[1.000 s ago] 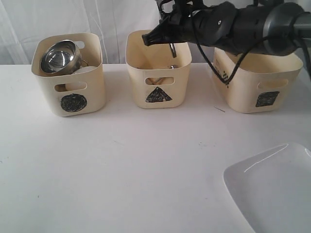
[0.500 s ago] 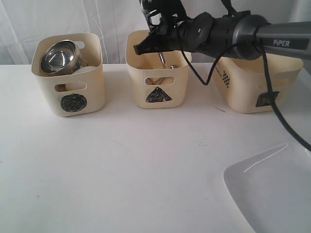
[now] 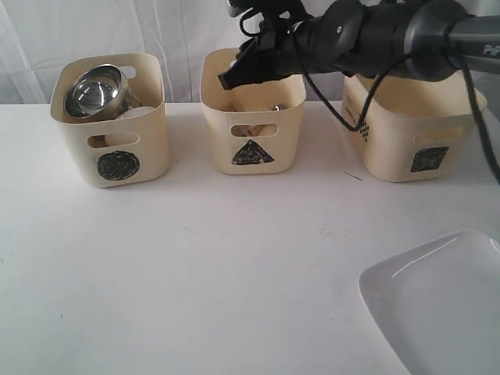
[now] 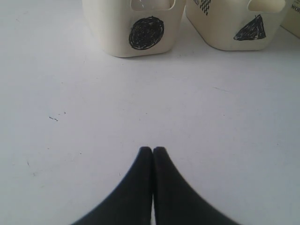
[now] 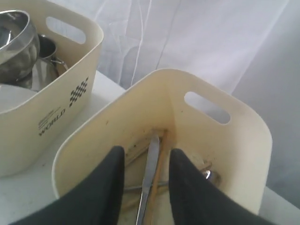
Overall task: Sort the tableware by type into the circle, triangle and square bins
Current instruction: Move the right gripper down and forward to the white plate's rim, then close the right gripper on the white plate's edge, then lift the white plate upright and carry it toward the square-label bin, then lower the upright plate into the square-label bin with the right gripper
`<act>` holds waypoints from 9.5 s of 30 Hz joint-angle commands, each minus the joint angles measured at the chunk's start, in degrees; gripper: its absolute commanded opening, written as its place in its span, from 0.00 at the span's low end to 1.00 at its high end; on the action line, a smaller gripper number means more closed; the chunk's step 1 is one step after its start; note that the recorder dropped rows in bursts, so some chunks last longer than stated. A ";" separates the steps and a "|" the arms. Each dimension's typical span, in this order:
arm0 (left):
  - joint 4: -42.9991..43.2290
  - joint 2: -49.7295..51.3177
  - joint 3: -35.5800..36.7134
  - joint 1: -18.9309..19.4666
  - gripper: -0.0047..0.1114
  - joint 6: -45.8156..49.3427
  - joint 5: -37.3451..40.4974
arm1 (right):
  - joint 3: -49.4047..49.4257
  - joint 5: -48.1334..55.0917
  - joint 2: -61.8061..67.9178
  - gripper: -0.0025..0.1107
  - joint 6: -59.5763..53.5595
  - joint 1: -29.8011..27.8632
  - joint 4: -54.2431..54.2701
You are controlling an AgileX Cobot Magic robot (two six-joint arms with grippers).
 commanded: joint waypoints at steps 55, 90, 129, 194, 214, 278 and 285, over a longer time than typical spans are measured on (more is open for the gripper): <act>-0.18 -0.29 0.29 0.12 0.04 -0.13 -0.12 | 47.86 44.23 -25.23 0.48 60.04 23.87 -46.80; -0.18 -0.29 0.29 0.12 0.04 -0.13 -0.12 | 43.54 43.15 -11.82 0.48 73.96 23.87 -63.77; -0.18 -0.29 0.29 0.12 0.04 -0.13 -0.12 | 43.54 43.61 -7.66 0.07 77.60 22.84 -61.75; -0.18 -0.29 0.29 0.12 0.04 -0.13 -0.12 | 36.93 42.02 -51.87 0.02 62.06 23.96 -45.91; -0.18 -0.29 0.29 0.12 0.04 -0.13 -0.12 | 32.32 31.39 -52.09 0.02 48.89 28.92 -49.78; -0.18 -0.29 0.29 0.12 0.04 -0.13 -0.12 | 15.83 -8.75 -20.26 0.02 37.44 -9.41 -50.29; -0.18 -0.29 0.29 0.12 0.04 -0.13 -0.12 | 15.83 -8.73 -18.23 0.02 38.06 -11.52 -50.16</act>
